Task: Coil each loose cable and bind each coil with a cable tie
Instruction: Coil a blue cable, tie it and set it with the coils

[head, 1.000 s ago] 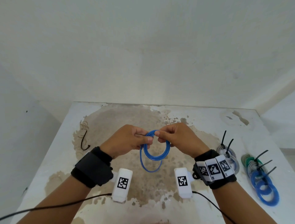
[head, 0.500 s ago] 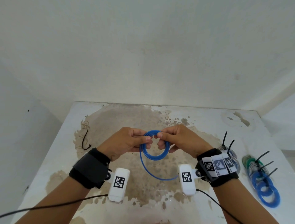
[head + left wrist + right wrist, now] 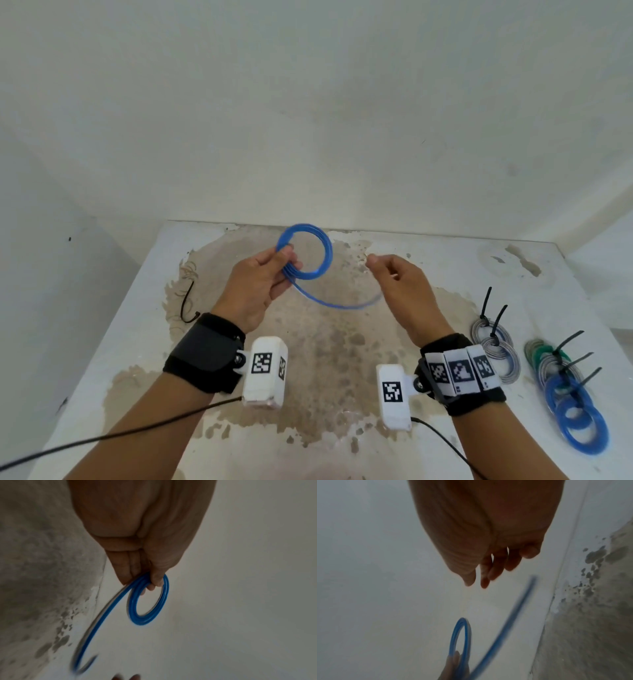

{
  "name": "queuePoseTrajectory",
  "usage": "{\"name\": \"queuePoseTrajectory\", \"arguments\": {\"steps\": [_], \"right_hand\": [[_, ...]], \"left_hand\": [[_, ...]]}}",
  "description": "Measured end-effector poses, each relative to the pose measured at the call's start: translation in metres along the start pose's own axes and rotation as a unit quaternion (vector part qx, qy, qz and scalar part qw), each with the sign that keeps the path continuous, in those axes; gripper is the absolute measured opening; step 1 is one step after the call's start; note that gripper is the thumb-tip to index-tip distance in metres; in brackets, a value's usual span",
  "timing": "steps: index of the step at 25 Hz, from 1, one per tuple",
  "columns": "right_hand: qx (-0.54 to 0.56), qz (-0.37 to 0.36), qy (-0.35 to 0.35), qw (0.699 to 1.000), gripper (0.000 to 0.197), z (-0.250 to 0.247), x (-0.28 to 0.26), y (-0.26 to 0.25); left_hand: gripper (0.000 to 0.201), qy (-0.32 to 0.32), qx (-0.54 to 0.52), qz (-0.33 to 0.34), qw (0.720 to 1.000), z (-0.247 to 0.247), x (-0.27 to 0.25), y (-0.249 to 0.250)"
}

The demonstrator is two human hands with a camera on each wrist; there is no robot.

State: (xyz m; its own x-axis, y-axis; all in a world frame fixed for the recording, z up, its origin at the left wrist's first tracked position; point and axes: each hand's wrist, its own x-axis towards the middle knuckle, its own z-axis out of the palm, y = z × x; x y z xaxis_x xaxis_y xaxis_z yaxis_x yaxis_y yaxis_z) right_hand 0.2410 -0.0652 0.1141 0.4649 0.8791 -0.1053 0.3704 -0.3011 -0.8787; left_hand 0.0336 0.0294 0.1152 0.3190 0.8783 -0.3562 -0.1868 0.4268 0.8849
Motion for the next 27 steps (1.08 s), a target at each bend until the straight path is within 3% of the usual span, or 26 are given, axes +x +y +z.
{"name": "queuePoseTrajectory", "arguments": {"steps": [1,3,5,8,9,11,17,21,27], "right_hand": [[-0.009,0.033,-0.003,0.999,0.052,-0.001,-0.002,0.001],[-0.006,0.106,-0.131,0.986,0.058,0.008,-0.009,0.000],[0.133,0.126,-0.197,0.963,0.048,0.024,-0.013,-0.003],[0.420,0.107,-0.117,0.894,0.036,0.037,-0.010,-0.015],[0.469,0.094,-0.104,0.872,0.034,0.038,-0.009,-0.018],[0.496,0.076,-0.111,0.858,0.033,0.040,-0.010,-0.022],[0.480,0.094,-0.129,0.862,0.035,0.046,-0.024,-0.017],[0.457,0.095,-0.109,0.877,0.029,0.036,-0.017,-0.015],[0.284,0.067,-0.105,0.951,0.023,0.024,-0.007,-0.013]], "left_hand": [[0.015,0.021,-0.044,0.006,0.999,-0.002,0.002,0.003],[0.012,0.039,-0.099,0.015,0.994,-0.002,0.004,0.005],[0.012,0.038,-0.114,0.014,0.993,0.003,0.002,0.004],[0.013,0.032,-0.113,0.003,0.993,0.011,-0.001,-0.002],[0.013,0.030,-0.113,-0.002,0.993,0.013,-0.003,-0.003],[0.013,0.029,-0.122,-0.012,0.992,0.014,-0.004,-0.002],[0.012,0.048,-0.132,-0.002,0.990,0.009,0.003,0.007],[0.018,0.017,-0.067,0.009,0.998,0.008,-0.004,-0.002],[0.020,-0.022,-0.011,-0.008,1.000,0.010,-0.016,-0.014]]}}
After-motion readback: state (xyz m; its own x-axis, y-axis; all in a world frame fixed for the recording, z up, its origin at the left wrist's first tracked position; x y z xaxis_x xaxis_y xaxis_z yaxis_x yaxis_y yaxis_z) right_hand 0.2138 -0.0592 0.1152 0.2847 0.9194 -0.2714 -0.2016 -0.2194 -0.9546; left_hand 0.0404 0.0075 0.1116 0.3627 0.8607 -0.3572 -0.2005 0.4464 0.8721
